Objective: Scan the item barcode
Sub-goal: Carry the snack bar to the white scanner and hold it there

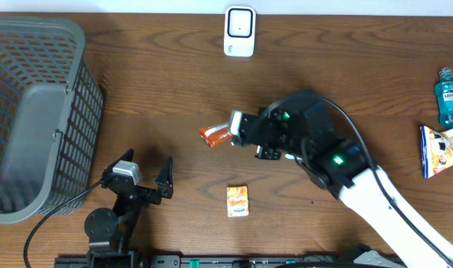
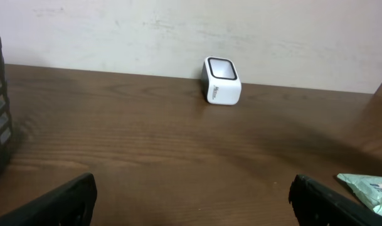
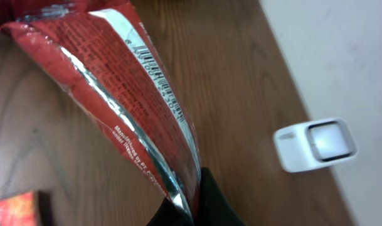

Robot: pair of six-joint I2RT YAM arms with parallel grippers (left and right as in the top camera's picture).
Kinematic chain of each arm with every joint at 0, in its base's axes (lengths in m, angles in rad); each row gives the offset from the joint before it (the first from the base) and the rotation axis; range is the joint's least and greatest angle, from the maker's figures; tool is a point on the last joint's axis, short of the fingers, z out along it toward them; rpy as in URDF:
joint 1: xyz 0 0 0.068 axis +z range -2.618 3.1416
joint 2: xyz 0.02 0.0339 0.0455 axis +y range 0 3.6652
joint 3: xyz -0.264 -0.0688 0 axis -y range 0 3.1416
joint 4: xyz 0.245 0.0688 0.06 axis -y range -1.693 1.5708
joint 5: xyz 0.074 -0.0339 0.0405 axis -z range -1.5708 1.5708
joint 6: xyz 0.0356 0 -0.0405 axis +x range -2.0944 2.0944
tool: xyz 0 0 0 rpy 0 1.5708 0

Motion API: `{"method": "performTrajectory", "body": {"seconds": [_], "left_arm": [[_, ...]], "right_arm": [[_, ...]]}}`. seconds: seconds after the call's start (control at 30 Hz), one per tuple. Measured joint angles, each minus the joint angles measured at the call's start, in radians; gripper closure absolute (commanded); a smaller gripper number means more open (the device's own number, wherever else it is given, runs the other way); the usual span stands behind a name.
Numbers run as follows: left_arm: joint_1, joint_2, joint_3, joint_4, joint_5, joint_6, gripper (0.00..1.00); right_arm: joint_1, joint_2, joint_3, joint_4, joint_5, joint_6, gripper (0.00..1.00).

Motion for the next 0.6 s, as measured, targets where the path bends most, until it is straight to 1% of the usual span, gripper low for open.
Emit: {"method": "performTrajectory", "body": {"seconds": [0.2,0.3,0.43,0.6], "left_arm": [[0.0,0.001,0.0,0.0,0.0,0.0,0.02],[0.0,0.001,0.0,0.0,0.0,0.0,0.02],[0.0,0.001,0.0,0.0,0.0,0.0,0.02],[0.0,0.001,0.0,0.0,0.0,0.0,0.02]], "right_arm": [[-0.039,0.227,0.001,0.262,0.051,0.105,0.99],[-0.082,0.341,0.002,0.389,0.037,0.178,0.99],[-0.159,0.467,0.04,0.523,-0.104,0.324,0.99],[-0.259,0.65,0.198,0.72,-0.282,0.607,0.99]]}}
